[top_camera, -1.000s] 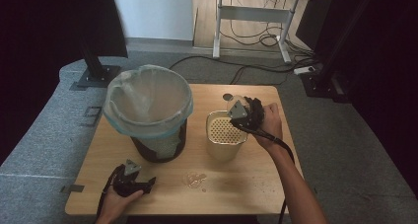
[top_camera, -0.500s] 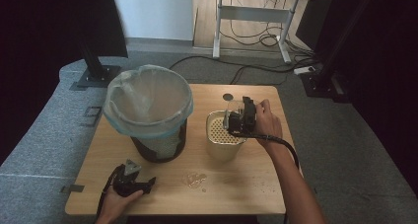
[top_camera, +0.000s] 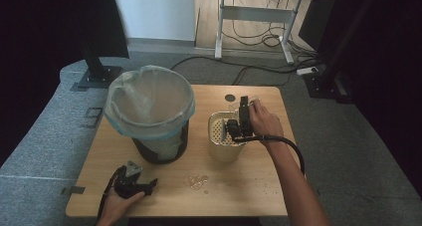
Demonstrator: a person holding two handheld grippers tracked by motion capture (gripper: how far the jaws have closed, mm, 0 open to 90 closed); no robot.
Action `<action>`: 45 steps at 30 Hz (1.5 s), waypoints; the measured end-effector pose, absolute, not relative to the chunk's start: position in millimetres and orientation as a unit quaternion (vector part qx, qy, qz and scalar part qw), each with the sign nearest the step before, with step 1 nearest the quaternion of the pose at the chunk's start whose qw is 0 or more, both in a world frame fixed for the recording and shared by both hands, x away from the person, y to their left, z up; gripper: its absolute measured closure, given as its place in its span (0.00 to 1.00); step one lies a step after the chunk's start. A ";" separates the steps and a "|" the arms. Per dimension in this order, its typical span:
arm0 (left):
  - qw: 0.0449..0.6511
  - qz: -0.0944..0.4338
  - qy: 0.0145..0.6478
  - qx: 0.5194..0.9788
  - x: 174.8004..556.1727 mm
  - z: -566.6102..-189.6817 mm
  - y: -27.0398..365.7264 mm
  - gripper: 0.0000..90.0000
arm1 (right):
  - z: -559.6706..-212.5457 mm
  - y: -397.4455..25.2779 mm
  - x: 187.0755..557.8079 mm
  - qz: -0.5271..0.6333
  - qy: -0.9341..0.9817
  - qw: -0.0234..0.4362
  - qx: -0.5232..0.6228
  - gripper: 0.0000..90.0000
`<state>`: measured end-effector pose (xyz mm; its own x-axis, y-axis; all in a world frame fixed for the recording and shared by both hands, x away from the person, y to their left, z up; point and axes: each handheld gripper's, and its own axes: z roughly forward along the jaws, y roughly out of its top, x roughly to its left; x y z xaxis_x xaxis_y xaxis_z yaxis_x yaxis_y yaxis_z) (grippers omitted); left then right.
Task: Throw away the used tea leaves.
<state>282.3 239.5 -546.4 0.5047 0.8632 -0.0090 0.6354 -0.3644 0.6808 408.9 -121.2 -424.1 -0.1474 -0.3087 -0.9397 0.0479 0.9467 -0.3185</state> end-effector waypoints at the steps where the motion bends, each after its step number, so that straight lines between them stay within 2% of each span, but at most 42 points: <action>1: 0.319 0.179 0.465 0.806 282.3 -546.4 239.4 0.14 | -425.1 -120.7 409.0 -0.147 0.741 0.649 -0.095 0.45; 11: 0.319 0.178 0.464 0.807 282.6 -546.3 239.3 0.14 | -437.4 -107.9 408.5 -0.249 0.684 0.652 -0.213 0.45; 17: 0.318 0.178 0.464 0.807 282.7 -546.3 239.3 0.14 | -433.4 -96.9 409.8 -0.290 0.655 0.647 -0.261 0.46; 31: 0.318 0.178 0.464 0.807 283.0 -546.1 239.1 0.13 | -436.7 -93.4 408.2 -0.320 0.636 0.641 -0.287 0.46; 42: 0.317 0.177 0.463 0.808 283.0 -546.1 239.3 0.14 | -427.3 -86.8 410.8 -0.295 0.645 0.657 -0.256 0.48; 45: 0.317 0.177 0.464 0.808 282.9 -545.8 239.2 0.14 | -433.9 -88.5 409.7 -0.314 0.639 0.644 -0.280 0.48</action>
<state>282.9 239.2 -545.8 0.5060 0.8625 -0.0084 0.6384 -0.3680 0.6761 409.7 -88.5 -433.9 -0.0144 -0.7628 -0.6464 0.0465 0.6453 -0.7625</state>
